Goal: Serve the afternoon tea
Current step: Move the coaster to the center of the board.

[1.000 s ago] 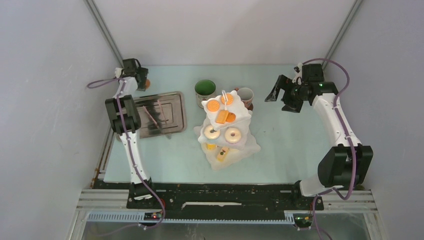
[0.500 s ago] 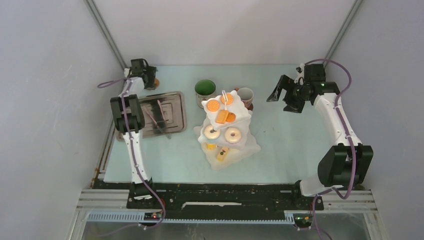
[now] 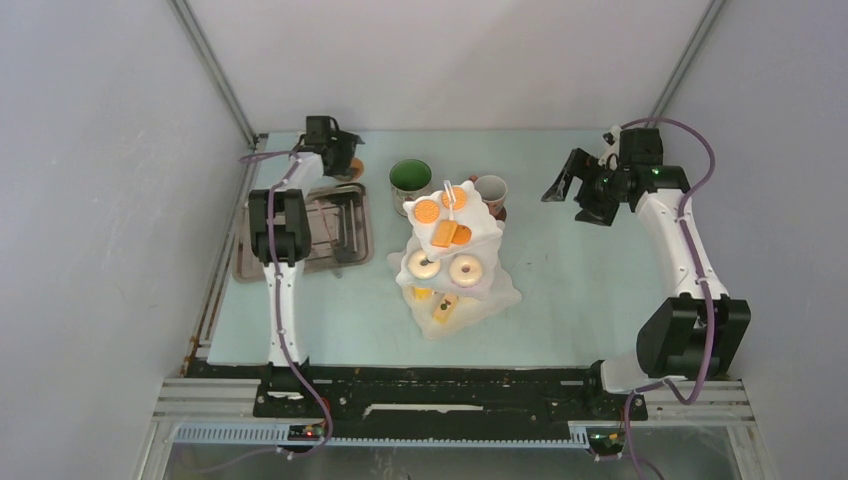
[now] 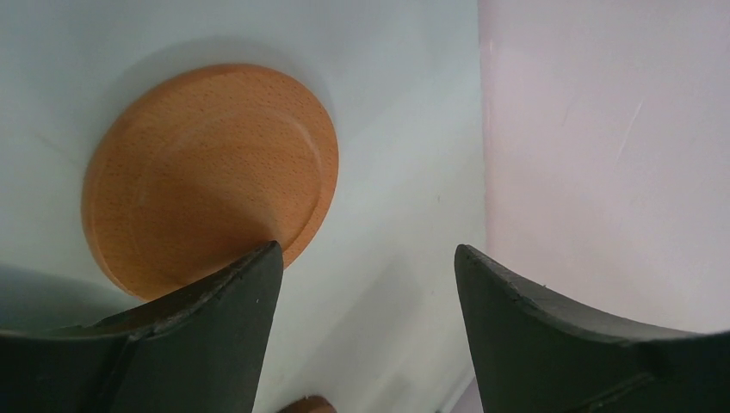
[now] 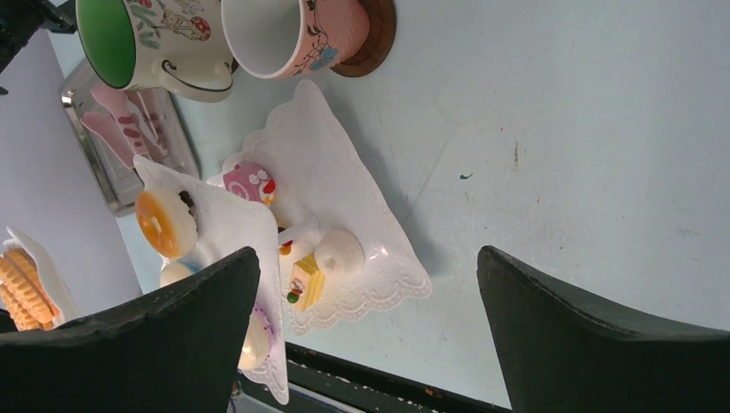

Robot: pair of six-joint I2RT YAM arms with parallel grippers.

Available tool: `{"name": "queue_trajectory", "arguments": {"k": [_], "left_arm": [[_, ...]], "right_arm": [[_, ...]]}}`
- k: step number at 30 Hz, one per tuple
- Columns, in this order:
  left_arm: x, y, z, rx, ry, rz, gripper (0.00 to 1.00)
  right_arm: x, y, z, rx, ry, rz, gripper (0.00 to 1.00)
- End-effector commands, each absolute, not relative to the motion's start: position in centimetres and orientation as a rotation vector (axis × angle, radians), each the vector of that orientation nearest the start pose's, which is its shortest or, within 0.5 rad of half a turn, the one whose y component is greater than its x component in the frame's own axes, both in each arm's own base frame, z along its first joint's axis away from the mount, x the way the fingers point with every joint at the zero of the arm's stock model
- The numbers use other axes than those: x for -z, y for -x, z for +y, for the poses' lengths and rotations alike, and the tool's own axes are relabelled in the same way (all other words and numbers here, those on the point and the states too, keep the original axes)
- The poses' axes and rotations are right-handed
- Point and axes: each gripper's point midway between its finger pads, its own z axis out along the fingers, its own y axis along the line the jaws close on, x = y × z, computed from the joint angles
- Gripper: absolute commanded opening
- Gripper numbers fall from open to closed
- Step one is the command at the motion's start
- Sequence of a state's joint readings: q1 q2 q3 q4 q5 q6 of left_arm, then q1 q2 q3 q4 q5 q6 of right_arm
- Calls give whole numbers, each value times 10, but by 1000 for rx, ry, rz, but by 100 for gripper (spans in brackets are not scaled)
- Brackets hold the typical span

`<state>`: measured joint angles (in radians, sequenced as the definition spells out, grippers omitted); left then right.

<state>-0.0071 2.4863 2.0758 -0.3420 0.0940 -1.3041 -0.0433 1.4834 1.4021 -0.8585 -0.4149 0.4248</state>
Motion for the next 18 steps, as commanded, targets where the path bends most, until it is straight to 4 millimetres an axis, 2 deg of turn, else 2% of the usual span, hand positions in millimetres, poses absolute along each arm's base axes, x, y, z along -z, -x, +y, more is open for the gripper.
{"name": "queue_trajectory", "arguments": {"k": [1,4,10,18], "left_arm": [[-41,-619,-114,785,1421,2161,83],[-36,-613,-132,807,1408,2205,83],[-39,-603,-144,813,1373,2223,83],[-46,-599,-157,852,1315,2262,84]], "right_arm": [[-225,-344,72,-667,-354,2451,100],[-226,-342,73,-653,-336,2448,100],[-232,-336,74,-644,-320,2433,100],[-233,-332,71,-617,-315,2419,100]]}}
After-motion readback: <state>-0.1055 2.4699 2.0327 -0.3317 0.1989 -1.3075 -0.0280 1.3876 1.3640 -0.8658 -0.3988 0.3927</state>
